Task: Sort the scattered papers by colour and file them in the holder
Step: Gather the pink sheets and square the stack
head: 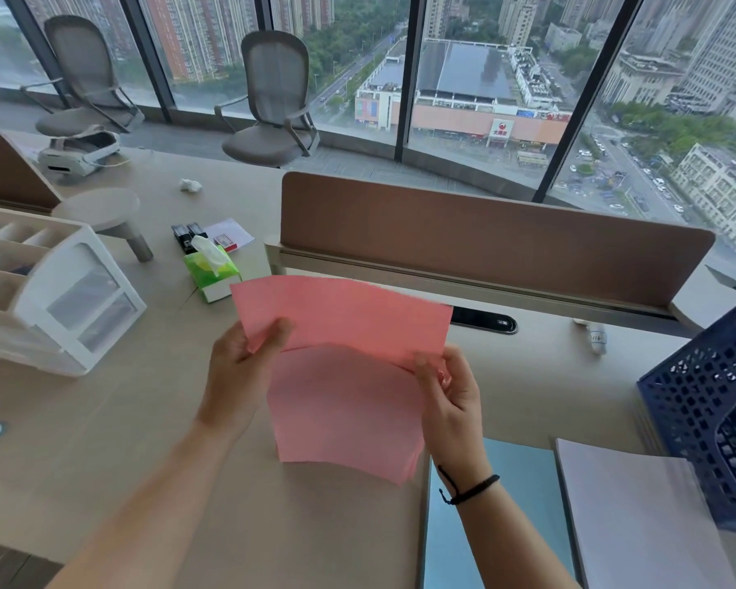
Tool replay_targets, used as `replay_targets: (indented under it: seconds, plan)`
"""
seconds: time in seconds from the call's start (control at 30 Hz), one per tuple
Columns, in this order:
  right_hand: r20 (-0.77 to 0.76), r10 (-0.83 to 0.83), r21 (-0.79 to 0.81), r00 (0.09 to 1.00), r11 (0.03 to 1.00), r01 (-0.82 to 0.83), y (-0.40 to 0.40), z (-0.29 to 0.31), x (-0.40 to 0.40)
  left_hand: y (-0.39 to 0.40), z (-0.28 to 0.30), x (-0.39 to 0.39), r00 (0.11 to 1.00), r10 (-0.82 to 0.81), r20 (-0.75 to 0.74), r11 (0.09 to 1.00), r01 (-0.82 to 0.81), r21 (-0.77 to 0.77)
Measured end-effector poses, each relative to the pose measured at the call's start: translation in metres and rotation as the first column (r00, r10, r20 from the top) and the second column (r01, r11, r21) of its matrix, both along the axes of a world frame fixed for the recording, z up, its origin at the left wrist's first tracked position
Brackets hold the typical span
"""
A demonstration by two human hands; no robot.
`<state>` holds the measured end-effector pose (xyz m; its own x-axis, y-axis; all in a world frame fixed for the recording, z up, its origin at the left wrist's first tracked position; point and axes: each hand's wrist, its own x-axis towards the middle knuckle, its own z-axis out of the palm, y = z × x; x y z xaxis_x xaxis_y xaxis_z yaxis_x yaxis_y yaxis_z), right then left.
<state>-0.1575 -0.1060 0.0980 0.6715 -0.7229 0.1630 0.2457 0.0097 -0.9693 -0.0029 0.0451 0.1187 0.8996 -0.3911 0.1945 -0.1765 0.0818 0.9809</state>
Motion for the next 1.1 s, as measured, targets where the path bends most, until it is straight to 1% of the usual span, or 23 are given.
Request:
replay_targets:
  seconds: [0.1,0.17,0.27,0.33,0.43,0.47,0.53,0.63,0.77,0.83,0.9,0.97,1.07,1.1]
  plan:
    - [0.028,0.035,0.007,0.999,0.999,-0.035,0.001,-0.001,-0.003,0.005,-0.007,0.003,0.998,-0.059,-0.037,0.995,0.062,0.076]
    - [0.033,0.051,-0.011,0.998,0.999,-0.051,0.001,-0.001,-0.002,0.009,-0.012,0.004,0.996,-0.088,-0.028,0.989,0.091,0.115]
    - [0.009,0.040,-0.038,0.999,0.998,-0.039,0.001,0.002,-0.001,0.011,-0.011,0.004,0.995,-0.100,-0.013,0.989,0.100,0.111]
    - [-0.016,0.033,-0.083,0.999,0.996,-0.035,0.000,0.003,-0.001,0.010,-0.005,0.004,0.996,-0.089,0.017,0.993,0.087,0.082]
    - [-0.081,0.048,-0.158,0.996,0.986,-0.060,-0.001,-0.001,-0.004,0.009,0.002,0.006,0.995,-0.030,0.096,0.995,0.021,0.094]
    - [-0.095,0.051,-0.164,0.994,0.984,-0.066,-0.002,-0.002,-0.004,0.007,0.003,0.006,0.996,-0.008,0.085,0.997,0.002,0.073]
    - [-0.103,0.047,-0.148,0.994,0.987,-0.063,-0.003,-0.002,-0.005,0.001,0.005,0.005,0.998,0.070,0.002,0.997,-0.070,0.041]
    - [-0.127,0.037,-0.139,0.991,0.989,-0.054,-0.003,0.000,-0.004,-0.007,0.004,0.004,0.985,0.135,-0.106,0.990,-0.128,0.064]
    - [-0.160,-0.008,-0.077,0.987,0.997,-0.004,0.000,0.003,0.002,-0.006,-0.004,0.001,0.993,0.079,-0.085,0.989,-0.068,0.133]
    - [-0.164,-0.063,-0.063,0.985,0.997,0.053,0.000,0.001,0.005,-0.003,-0.008,0.001,0.995,0.055,-0.089,0.992,-0.045,0.114]
    - [-0.184,-0.110,-0.031,0.977,0.994,0.106,0.002,-0.004,0.007,-0.002,-0.014,0.001,0.993,0.070,-0.093,0.993,-0.060,0.103]
    - [-0.230,-0.117,-0.022,0.966,0.993,0.115,0.008,-0.016,0.012,-0.005,-0.028,-0.001,0.992,0.113,-0.061,0.981,-0.102,0.167]
    - [-0.383,-0.106,-0.156,0.918,0.987,0.048,0.018,-0.048,0.018,-0.012,-0.062,-0.010,0.988,0.155,-0.005,0.939,-0.146,0.311]
    - [-0.436,-0.103,-0.165,0.894,0.986,0.033,0.018,-0.060,0.018,-0.013,-0.075,-0.010,0.987,0.159,-0.008,0.925,-0.146,0.351]
